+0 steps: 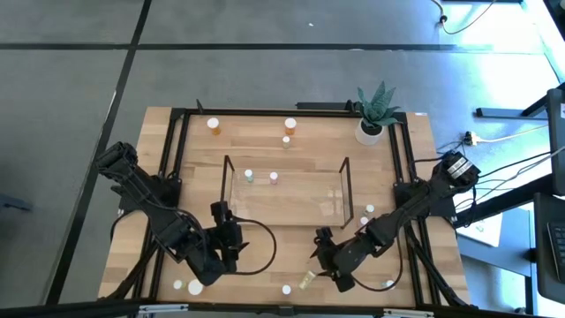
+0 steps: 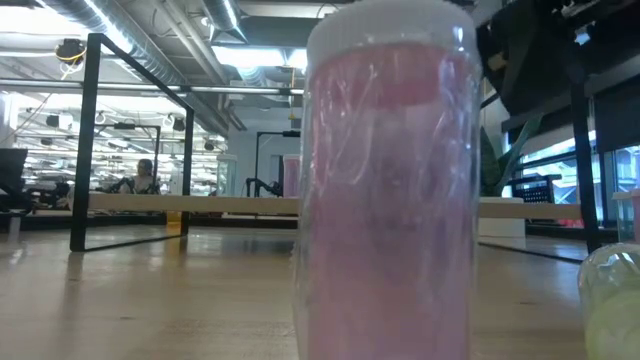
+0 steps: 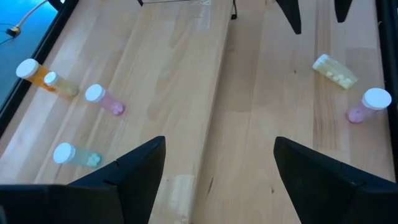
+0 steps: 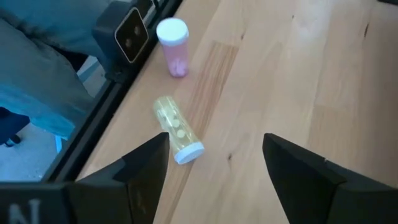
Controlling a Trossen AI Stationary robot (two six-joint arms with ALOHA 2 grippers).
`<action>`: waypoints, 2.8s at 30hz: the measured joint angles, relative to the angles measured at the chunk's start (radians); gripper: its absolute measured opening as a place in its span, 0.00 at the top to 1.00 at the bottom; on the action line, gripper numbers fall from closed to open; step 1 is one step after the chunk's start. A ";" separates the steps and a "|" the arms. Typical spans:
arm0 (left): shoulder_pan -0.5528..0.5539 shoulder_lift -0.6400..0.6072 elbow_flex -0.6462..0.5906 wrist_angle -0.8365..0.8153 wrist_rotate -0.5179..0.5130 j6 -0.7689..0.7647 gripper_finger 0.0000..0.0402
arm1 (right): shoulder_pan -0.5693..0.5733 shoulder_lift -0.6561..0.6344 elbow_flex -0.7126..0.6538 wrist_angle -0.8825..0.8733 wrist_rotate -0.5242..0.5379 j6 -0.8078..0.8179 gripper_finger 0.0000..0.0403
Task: Pick and place medicine bottles onto shelf by color
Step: Put the bottom right yellow pill bottle on the shelf
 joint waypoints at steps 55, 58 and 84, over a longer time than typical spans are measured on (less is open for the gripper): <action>0.000 0.000 0.000 -0.007 0.000 0.000 0.27 | -0.006 0.218 -0.061 0.273 -0.044 0.051 0.35; 0.000 0.000 0.000 -0.007 0.000 0.000 0.27 | -0.006 0.218 -0.061 0.273 -0.044 0.050 0.35; 0.000 -0.001 0.000 -0.007 0.000 -0.002 0.27 | -0.005 0.218 -0.061 0.279 -0.044 0.001 0.35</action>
